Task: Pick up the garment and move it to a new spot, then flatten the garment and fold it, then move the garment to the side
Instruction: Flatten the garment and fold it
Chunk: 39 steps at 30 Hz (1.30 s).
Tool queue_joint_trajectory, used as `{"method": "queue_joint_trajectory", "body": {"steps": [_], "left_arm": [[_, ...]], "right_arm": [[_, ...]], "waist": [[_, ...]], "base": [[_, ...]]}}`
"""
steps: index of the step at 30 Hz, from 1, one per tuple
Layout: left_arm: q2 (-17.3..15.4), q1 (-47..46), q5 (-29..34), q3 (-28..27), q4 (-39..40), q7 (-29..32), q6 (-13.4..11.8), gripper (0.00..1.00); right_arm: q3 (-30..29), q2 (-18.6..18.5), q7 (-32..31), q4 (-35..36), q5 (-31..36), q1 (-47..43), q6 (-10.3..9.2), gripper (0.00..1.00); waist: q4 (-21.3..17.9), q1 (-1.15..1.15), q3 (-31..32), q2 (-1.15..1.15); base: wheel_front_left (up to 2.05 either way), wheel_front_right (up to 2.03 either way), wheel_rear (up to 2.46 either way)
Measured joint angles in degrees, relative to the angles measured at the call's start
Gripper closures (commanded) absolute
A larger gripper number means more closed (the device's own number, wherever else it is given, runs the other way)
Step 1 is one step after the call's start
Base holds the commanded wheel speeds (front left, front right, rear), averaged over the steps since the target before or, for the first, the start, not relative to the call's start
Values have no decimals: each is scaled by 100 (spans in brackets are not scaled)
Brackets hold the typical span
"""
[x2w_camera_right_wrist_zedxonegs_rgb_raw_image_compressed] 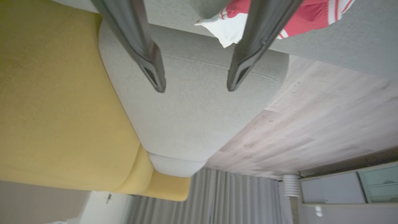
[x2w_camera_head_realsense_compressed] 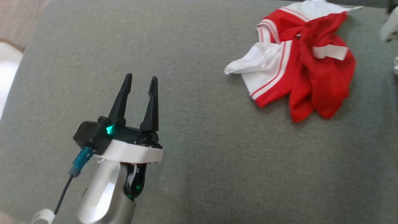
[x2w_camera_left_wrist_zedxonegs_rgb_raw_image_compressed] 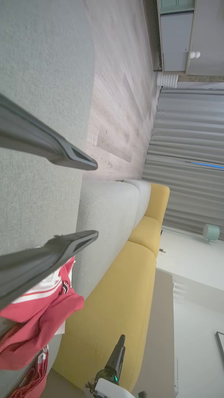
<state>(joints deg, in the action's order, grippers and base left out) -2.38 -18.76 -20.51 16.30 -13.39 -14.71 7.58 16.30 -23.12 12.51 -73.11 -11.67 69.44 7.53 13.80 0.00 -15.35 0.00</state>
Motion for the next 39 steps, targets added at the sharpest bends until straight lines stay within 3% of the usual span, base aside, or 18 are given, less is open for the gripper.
{"method": "queue_joint_trajectory", "body": {"steps": [5,9,14,20,23,30,39], "left_arm": [[-1,8,44,-136,27,0,0,0],[0,49,51,-188,30,0,0,0],[-1,181,137,-261,25,0,0,0],[-3,288,203,-291,-263,0,0,0],[-3,286,254,-309,-435,0,0,0],[-69,113,454,-119,-1000,0,0,0],[-399,-1273,860,751,-2439,497,1,0]], "right_arm": [[-27,332,171,619,-54,-566,0,0],[-293,548,182,1736,-127,-1389,0,0],[-967,1015,188,3410,-3,-3210,0,0],[-1510,1760,187,4684,209,-5132,0,0],[-1590,1929,187,5079,277,-5789,0,0],[-1677,2012,187,5587,322,-6042,0,0],[-1611,2031,187,5740,241,-5902,0,0]], "waist": [[-333,0,213,0],[-603,-1,392,0],[-975,-1,629,0],[-1263,-1,783,0],[-1403,-2,781,0],[-1675,0,608,0],[-1966,1,196,0]], "base": [[0,0,0],[0,0,0],[0,0,0],[0,0,0],[0,0,0],[0,0,0],[0,0,0]]}}
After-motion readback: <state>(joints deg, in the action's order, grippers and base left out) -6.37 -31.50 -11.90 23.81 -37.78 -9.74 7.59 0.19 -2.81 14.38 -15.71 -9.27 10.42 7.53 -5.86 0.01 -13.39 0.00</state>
